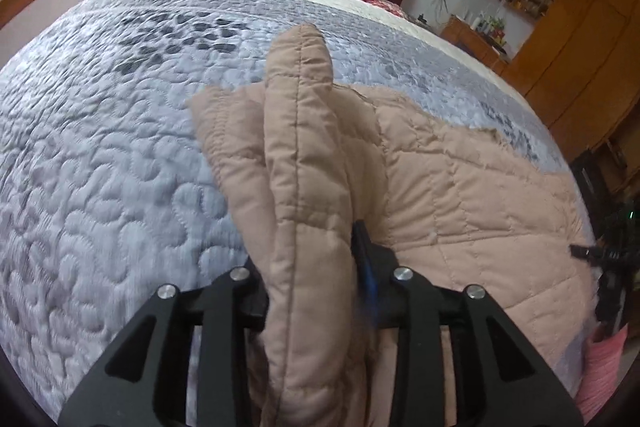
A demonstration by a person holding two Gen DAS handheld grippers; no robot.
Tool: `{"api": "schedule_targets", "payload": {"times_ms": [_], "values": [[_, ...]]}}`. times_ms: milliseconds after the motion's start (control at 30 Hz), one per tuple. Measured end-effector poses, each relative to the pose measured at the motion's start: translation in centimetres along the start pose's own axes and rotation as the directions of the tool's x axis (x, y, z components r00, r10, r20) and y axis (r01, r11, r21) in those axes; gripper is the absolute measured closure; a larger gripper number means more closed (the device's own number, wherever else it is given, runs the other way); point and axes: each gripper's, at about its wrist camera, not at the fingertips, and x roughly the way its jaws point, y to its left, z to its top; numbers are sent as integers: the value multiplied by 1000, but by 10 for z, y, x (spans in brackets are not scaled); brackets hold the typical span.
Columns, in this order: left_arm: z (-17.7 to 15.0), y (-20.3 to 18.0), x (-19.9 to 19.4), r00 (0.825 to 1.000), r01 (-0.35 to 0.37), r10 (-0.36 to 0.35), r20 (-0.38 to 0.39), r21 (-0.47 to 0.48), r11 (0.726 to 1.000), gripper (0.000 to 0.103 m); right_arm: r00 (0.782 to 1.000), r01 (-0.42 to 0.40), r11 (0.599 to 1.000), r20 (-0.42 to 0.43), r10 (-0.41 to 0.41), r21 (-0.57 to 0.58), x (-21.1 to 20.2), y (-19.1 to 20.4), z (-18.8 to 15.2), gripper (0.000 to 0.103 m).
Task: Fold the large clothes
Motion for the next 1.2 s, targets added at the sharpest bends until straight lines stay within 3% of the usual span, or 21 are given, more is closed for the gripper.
{"api": "schedule_targets", "payload": {"times_ms": [200,300,400,567,733,933,1033,1200], "values": [[-6,13,-64,993,-14,23,117,-78,997,70,977,190,979,113,-181,-71,-59,18,-19,56],[-9,-7,-92,985,-22,27,170,-31,999,70,973,203,972,132,-187,-121,-73,39,-29,58],[-13,-37,-95,987,-35,28,155,38,999,70,976,204,962,119,-184,-182,-68,65,-39,59],[-25,-69,-66,997,-25,16,72,126,992,69,981,195,946,63,-185,-260,-35,92,-43,59],[-32,-52,-23,999,-41,43,-20,92,995,70,978,206,954,36,-204,-217,-7,71,-33,64],[-31,-41,-11,1000,2,0,-31,57,998,70,991,133,978,8,-133,-164,12,47,-23,70],[-32,-43,-20,999,-19,20,-28,50,999,70,992,127,978,6,-128,-163,1,50,-24,68],[-54,-36,-65,999,-40,40,-5,-14,999,62,974,226,948,30,-225,-224,-38,61,-43,67]]}}
